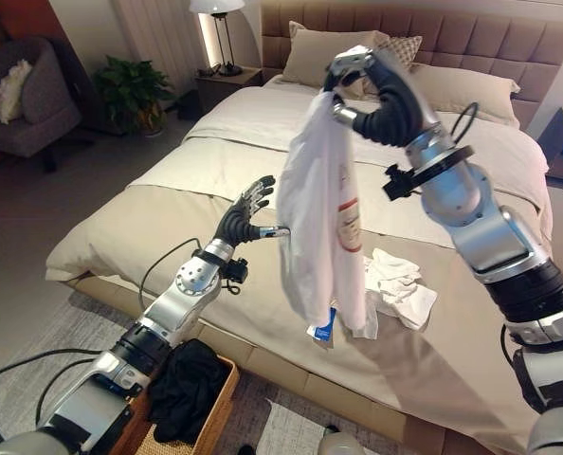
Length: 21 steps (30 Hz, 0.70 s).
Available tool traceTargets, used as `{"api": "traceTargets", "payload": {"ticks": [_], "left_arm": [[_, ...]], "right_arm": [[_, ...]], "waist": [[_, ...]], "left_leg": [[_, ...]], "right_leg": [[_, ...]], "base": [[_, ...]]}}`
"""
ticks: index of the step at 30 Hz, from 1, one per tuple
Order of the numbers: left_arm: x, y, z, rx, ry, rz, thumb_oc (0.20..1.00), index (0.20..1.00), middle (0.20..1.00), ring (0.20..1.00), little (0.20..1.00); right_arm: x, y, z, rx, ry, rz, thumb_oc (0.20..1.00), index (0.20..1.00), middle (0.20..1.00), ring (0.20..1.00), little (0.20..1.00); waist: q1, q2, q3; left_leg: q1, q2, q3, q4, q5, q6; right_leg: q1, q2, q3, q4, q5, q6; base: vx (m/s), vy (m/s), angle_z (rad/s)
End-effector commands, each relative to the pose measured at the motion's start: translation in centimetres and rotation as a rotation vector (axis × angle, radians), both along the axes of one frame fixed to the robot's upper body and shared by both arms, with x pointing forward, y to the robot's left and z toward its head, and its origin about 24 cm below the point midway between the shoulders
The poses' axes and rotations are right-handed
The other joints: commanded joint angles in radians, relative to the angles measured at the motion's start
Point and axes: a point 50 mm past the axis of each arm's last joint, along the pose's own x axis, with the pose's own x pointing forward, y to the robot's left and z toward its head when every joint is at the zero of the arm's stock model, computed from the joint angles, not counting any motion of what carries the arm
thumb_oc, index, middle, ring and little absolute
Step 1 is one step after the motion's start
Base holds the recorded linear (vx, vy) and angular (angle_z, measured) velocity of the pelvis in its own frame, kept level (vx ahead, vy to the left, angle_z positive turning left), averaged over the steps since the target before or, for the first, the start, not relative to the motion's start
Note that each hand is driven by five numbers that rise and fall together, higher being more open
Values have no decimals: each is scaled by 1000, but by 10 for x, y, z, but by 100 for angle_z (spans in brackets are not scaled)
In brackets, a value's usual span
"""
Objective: Pick up clothes into the bucket
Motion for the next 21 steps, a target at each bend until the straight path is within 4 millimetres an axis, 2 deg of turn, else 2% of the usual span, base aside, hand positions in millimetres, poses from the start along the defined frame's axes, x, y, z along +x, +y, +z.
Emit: {"api": "traceTargets", "payload": {"ticks": [1,7,16,17,18,19,21], "left_arm": [[11,-19,20,69,-94,-23,1000,1000,1000,1000,1000],[16,-29,21,67,-83,-2,1000,1000,1000,1000,1000],[14,-61,24,-18,-1,-116,1000,1000,1000,1000,1000],[14,-62,23,-30,13,-124,520,520,520,520,520],[14,-63,24,-48,17,-134,231,231,231,231,231],[12,-64,25,-81,32,-155,200,200,200,200,200],[10,-64,22,-128,69,-186,200,200,200,200,200]], "right_arm": [[-22,20,39,97,-146,185,200,200,200,200,200],[-29,29,37,98,-135,256,200,200,200,200,200],[-35,36,31,149,-64,361,200,200,200,200,200],[-35,36,31,156,-63,361,200,200,200,200,200],[-34,36,30,156,-60,359,200,200,200,200,200],[-35,35,30,155,-62,357,200,200,200,200,200],[-34,34,31,157,-66,347,200,200,200,200,200]], "waist": [[-1,-47,-49],[-10,-49,-45],[-18,-52,-45],[-18,-52,-44],[-17,-52,-44],[-17,-51,-44],[-17,-50,-44]], "left_leg": [[-27,-25,-19,121,-131,12],[-28,-25,-20,125,-132,12],[-26,-24,-29,122,-128,10],[-26,-24,-30,123,-128,10],[-26,-24,-31,124,-128,10],[-26,-24,-32,124,-128,10],[-26,-25,-32,125,-128,10]], "right_leg": [[22,-36,-13,-18,34,46],[19,-34,-15,-5,29,44],[27,-38,-27,-7,29,47],[27,-38,-26,-7,29,47],[28,-39,-28,-7,29,47],[29,-40,-30,-8,28,47],[29,-41,-32,-6,29,47]], "base": [[8,1,-7],[0,0,0],[0,0,0],[0,0,0],[0,0,0],[0,0,0],[0,0,0]]}}
